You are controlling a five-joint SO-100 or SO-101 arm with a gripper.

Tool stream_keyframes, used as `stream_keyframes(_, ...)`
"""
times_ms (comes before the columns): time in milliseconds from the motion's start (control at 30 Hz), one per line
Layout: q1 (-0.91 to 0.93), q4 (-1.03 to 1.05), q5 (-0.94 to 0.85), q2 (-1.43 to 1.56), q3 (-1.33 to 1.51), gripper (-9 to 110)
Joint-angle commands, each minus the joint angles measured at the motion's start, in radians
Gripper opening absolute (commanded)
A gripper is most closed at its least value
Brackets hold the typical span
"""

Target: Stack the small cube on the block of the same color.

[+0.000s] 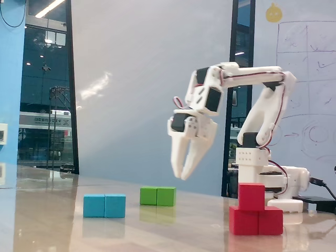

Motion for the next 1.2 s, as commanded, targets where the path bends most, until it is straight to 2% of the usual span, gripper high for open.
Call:
stream_keyframes(0, 0.003, -0.026, 0.005, 0.238, 0.117, 0)
stream_keyframes(600, 0.003, -0.029, -0.008, 0.854, 0.583, 0)
stream_keyframes(933, 0.003, 0.167, 0.006, 1.187, 0.692, 0)
stream_keyframes(1167, -0.028, 0.186, 0.081, 1.272, 0.71, 0)
